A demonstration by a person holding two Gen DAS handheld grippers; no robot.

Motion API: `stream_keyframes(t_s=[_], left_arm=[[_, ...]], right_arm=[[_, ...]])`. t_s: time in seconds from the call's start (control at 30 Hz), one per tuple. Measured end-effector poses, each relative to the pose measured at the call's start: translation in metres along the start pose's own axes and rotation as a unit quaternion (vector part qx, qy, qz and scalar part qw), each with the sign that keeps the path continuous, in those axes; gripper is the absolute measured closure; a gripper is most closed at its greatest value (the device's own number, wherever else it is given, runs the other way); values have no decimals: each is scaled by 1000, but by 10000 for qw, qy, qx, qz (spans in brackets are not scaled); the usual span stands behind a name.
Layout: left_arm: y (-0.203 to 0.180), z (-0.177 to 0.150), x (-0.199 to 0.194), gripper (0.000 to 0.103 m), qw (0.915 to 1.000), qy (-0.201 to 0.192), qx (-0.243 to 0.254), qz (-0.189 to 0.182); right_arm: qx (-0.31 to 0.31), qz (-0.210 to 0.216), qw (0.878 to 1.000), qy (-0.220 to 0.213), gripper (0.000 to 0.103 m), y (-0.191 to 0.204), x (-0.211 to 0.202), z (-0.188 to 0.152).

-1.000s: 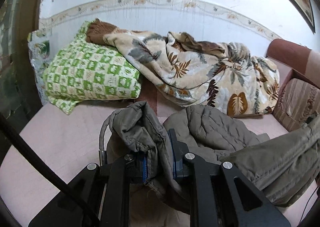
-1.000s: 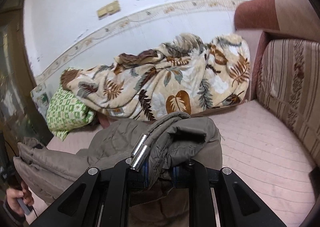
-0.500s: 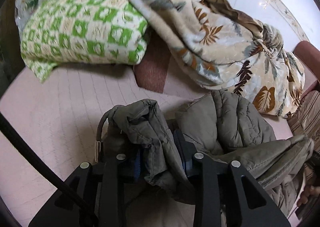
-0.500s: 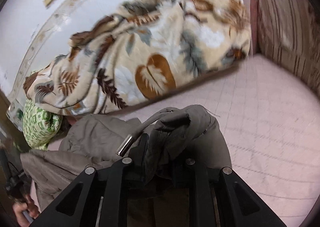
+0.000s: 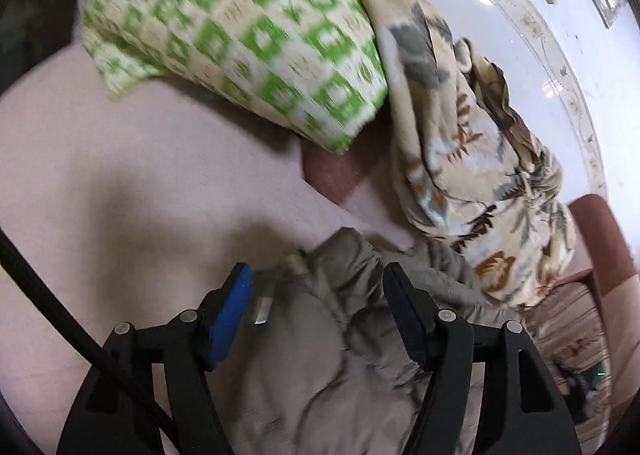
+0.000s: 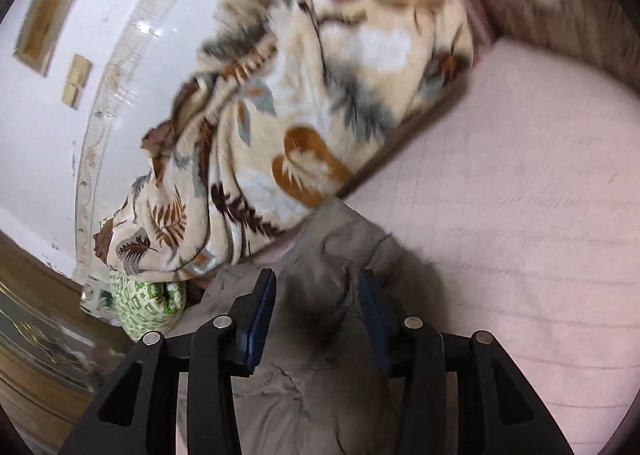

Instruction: Fold large clothes

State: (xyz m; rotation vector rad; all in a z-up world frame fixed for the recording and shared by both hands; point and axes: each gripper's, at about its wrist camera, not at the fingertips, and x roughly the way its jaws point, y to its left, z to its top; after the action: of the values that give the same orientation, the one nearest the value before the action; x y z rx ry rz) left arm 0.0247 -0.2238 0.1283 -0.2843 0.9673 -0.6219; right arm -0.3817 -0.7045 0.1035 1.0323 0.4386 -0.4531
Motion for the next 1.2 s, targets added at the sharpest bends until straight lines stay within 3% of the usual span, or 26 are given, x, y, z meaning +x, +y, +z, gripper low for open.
stream_keyframes(t_s=[0.1,0.2,0.33,0.43,0.6,0.67,0.73,0.77,0.9,1.0,1.07,1.2], left_arm=[[-18,-17,-22,36,9975,-234,646,159],[-62,-55,-40,36,9847,-497,1656,202],[-134,-118,-34,36,9577,-486,2834,133],[-167,-139,-5,36,9485,-199,3150,264],[-172,-127,70,33,9492,375,2959,1004],[-162,-116,94,27,9538,681,2739,1034],[-152,-104,110,15,9589,777,2504,1083],[-151,-101,116,15,9601,822,2442,1091],[-151,-95,133,7,9579,1077,2316,1310],[-151,-96,106,12,9640,869,2252,1115],[-146,-106,71,12,9655,538,2363,950],[-127,-141,4,12,9668,-5,2416,838]], right_arm=[[-655,-72,9978,-70,55,20,-22,-12],[-1473,-193,9889,-19,55,51,-34,-47],[-2196,-283,9751,129,55,81,-22,-100],[-2536,-461,9656,328,55,94,5,-125],[-2861,-1106,9511,356,54,95,52,-127],[-2724,-1372,9502,644,54,80,80,-118],[-2602,-1436,9520,735,54,68,94,-113],[-2571,-1490,9517,767,54,64,101,-110],[-2255,-1626,9548,1049,54,49,129,-99],[-2185,-1671,9554,1078,54,55,122,-96],[-2240,-1458,9593,906,54,67,101,-101],[-2239,-1053,9684,300,47,76,25,-128]])
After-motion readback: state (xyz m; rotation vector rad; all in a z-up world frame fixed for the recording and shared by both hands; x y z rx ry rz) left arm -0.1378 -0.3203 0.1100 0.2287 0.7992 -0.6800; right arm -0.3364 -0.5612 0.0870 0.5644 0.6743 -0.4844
